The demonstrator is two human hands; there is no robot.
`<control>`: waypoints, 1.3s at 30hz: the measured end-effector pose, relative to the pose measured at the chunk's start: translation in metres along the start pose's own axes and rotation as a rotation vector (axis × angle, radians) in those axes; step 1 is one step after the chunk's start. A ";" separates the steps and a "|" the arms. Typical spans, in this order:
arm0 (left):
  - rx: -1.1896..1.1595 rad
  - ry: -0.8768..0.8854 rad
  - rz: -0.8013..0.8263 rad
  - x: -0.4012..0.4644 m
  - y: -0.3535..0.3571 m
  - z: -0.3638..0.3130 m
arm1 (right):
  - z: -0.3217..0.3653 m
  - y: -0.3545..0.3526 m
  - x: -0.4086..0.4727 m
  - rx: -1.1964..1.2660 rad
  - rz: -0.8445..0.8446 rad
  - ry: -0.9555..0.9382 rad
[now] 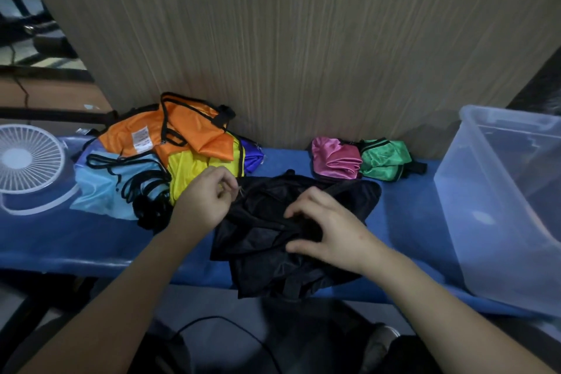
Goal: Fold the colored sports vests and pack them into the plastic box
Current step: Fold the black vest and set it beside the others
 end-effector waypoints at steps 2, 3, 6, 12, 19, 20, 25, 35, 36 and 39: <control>-0.008 0.017 0.074 -0.005 0.002 0.005 | 0.004 0.016 0.003 -0.096 0.120 0.017; -0.021 0.010 0.121 -0.008 0.006 0.008 | 0.004 0.021 0.005 -0.156 0.146 0.028; -0.009 0.021 0.181 -0.014 0.009 0.013 | 0.001 0.017 0.011 -0.227 0.092 0.074; -0.015 -0.008 0.132 -0.012 -0.004 0.017 | -0.019 -0.013 0.009 -0.173 -0.118 0.242; 0.008 0.067 0.355 -0.013 0.022 0.005 | -0.045 -0.040 -0.007 -0.008 -0.337 0.390; 0.025 0.085 0.381 -0.013 0.025 0.003 | -0.047 -0.043 -0.010 0.008 -0.357 0.405; 0.075 0.133 0.389 -0.014 0.038 -0.009 | -0.056 -0.046 -0.015 0.085 -0.384 0.444; -0.082 -0.008 0.105 -0.004 0.025 -0.021 | -0.048 -0.051 -0.014 -0.040 -0.424 0.376; -0.107 -0.023 0.104 -0.004 0.025 -0.021 | -0.048 -0.051 -0.014 -0.054 -0.425 0.382; -0.245 -0.066 0.120 -0.003 0.025 -0.019 | -0.056 -0.053 -0.017 -0.079 -0.426 0.492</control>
Point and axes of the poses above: each hand's wrist, its own x-axis towards the middle knuckle, its own y-axis out of the palm, z = x × y, the point moved 8 cm from there along x, towards the middle knuckle, and after that the axes turned 6 degrees about -x, right-handed, at the moved point
